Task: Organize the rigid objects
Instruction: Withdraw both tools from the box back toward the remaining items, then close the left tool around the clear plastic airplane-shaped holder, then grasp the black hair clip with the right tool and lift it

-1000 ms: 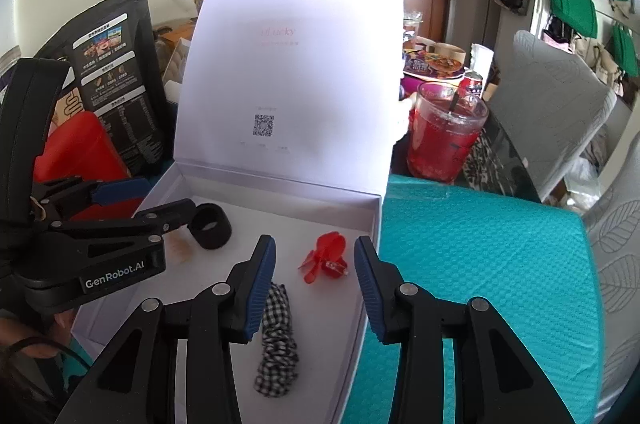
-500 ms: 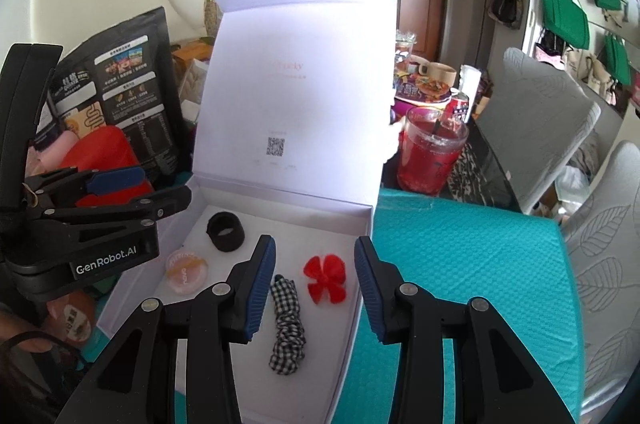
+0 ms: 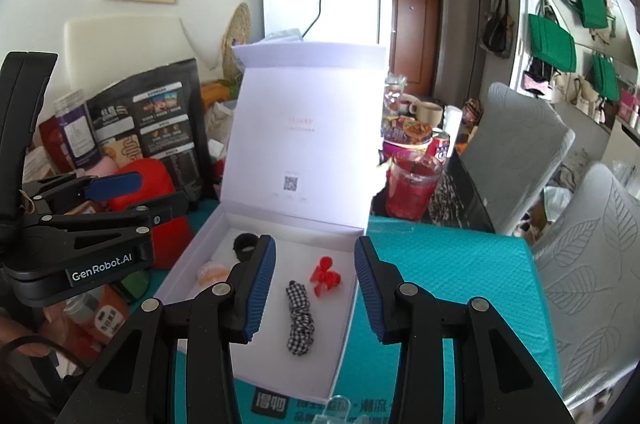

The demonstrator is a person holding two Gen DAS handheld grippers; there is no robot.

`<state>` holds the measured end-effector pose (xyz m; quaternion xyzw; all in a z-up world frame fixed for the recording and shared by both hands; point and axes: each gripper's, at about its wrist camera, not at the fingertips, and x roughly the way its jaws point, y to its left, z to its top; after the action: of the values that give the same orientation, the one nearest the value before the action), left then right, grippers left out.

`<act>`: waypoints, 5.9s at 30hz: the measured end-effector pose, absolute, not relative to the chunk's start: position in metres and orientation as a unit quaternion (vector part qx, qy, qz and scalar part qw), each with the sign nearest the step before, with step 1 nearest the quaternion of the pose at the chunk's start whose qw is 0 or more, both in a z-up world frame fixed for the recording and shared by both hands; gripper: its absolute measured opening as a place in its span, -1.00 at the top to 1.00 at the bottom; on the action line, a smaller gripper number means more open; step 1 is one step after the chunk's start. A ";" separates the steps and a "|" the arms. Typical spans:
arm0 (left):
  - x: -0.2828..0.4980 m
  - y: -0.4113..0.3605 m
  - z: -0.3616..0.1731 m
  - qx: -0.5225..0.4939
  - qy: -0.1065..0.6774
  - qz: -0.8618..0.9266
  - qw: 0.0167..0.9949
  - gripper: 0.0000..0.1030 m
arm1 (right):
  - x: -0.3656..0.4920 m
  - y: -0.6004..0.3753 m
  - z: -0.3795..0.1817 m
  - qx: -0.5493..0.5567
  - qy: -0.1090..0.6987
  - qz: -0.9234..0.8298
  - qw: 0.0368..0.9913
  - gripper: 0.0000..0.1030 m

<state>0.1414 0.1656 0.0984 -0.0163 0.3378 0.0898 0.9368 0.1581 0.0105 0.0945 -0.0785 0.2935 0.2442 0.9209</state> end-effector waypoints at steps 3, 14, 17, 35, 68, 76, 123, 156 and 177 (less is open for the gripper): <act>0.128 0.162 0.109 -0.014 0.327 0.091 0.941 -0.11 | 0.143 0.006 0.103 -0.078 0.283 0.245 0.924 0.21; 0.072 0.146 0.134 -0.011 0.300 0.109 0.948 -0.14 | 0.091 -0.019 0.127 -0.074 0.249 0.240 0.935 0.05; 0.058 0.141 0.137 -0.017 0.296 0.101 0.950 -0.83 | 0.076 -0.025 0.130 -0.074 0.242 0.238 0.938 -0.17; -0.020 0.110 0.121 -0.011 0.283 0.083 0.955 -0.93 | -0.001 -0.065 0.113 -0.065 0.237 0.204 0.947 -0.67; -0.021 0.052 0.035 -0.044 0.374 0.017 0.926 -0.93 | -0.019 -0.145 0.035 -0.024 0.308 0.142 0.940 -0.71; 0.005 0.041 0.015 -0.052 0.393 0.020 0.918 -0.93 | -0.001 -0.159 0.017 -0.009 0.324 0.135 0.936 -0.71; 0.135 -0.016 -0.076 -0.016 0.481 0.014 0.877 -0.16 | 0.075 -0.193 -0.045 0.029 0.376 0.171 0.910 -0.71; 0.105 -0.002 -0.059 -0.041 0.471 -0.045 0.880 -0.16 | 0.141 -0.192 -0.079 0.057 0.477 0.103 0.871 -0.87; 0.102 0.008 -0.053 -0.046 0.464 -0.043 0.883 -0.16 | 0.143 -0.177 -0.085 -0.013 0.457 0.084 0.885 -0.58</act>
<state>0.1023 0.0082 -0.0528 -0.0461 0.4643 -0.0432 0.8834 0.1430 -0.1772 -0.0846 -0.0132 0.4572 0.0835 0.8853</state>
